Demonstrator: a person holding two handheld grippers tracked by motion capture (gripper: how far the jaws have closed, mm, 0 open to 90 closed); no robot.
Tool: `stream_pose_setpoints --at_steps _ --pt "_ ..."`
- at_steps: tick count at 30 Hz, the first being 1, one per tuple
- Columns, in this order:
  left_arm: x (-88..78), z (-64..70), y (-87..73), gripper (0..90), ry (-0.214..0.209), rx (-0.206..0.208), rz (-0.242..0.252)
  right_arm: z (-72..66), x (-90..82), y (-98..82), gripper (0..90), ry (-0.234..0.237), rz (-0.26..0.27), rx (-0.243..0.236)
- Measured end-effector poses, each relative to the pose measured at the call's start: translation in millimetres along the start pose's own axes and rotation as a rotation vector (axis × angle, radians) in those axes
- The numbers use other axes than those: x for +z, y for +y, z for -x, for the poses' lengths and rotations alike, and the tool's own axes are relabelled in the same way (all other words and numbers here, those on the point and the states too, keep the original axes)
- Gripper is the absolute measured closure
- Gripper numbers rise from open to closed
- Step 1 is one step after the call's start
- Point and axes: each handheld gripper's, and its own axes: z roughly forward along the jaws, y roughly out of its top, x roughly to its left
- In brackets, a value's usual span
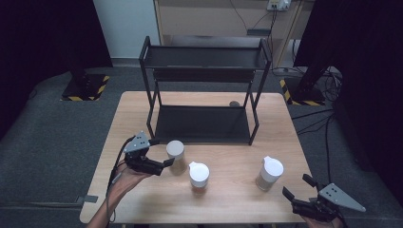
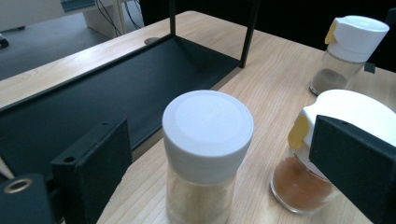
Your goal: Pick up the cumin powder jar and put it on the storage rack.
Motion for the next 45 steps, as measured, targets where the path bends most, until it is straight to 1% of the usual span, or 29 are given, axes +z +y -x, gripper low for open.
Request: stream_pose_setpoints --at_steps 4,5,7,8,12,14,19,23,28,29,30,31,32,35,41,45 --pt "10.3 -1.3 1.2 5.5 -0.009 -0.004 -0.009 0.1 -0.2 0.0 7.7 0.0 0.0 0.0" --pt "10.3 -1.3 1.2 5.7 -0.009 -0.004 -0.009 0.0 -0.2 0.0 7.7 0.0 -0.001 0.0" --pt "17.7 -2.1 1.5 6.1 -0.009 -0.006 -0.015 0.0 -0.1 0.1 7.7 0.001 -0.001 -0.002" --pt "17.7 -2.1 1.5 6.2 -0.009 -0.006 -0.015 0.1 -0.1 0.1 7.8 0.001 -0.001 -0.002" --pt "27.6 -5.3 -0.2 7.4 -0.012 -0.016 -0.024 0.3 -0.3 -0.1 7.7 0.001 0.0 -0.001" --pt "29.2 -5.8 -0.9 8.0 -0.012 -0.016 -0.024 0.3 -0.3 -0.2 7.7 0.001 0.0 0.0" --pt "36.4 -7.8 -5.6 11.4 -0.008 -0.019 -0.018 0.6 -0.3 -0.4 7.8 0.001 0.001 0.0" --pt "41.3 -9.4 -9.2 16.0 -0.009 -0.018 -0.015 0.7 -0.3 -0.5 7.8 0.0 0.001 0.001" --pt "45.1 -8.8 -12.7 24.2 -0.01 -0.001 -0.006 0.9 -0.1 -0.7 7.8 0.0 0.002 0.001" --pt "45.6 -8.5 -13.5 24.2 -0.009 0.003 -0.002 0.9 -0.1 -0.7 7.8 0.0 0.002 0.001" --pt "45.8 -8.0 -14.4 29.0 -0.007 0.006 0.002 1.0 -0.1 -0.7 7.8 0.001 0.002 0.002" --pt "46.3 -6.8 -16.1 30.9 -0.003 0.019 0.013 1.0 -0.1 -0.7 7.8 0.001 0.001 0.002" --pt "46.3 -6.8 -16.1 32.2 -0.003 0.019 0.013 1.0 -0.1 -0.7 7.8 0.001 0.001 0.002" --pt "46.2 -5.2 -17.1 32.5 0.004 0.035 0.017 1.3 0.2 -0.7 7.8 0.002 0.001 0.004" --pt "46.4 -3.8 -17.6 32.7 0.007 0.032 0.022 1.4 0.3 -0.9 7.8 0.002 0.001 0.004" --pt "46.3 -5.3 -17.1 32.7 0.003 0.028 0.02 1.6 0.5 -1.0 7.8 0.003 0.001 0.004"
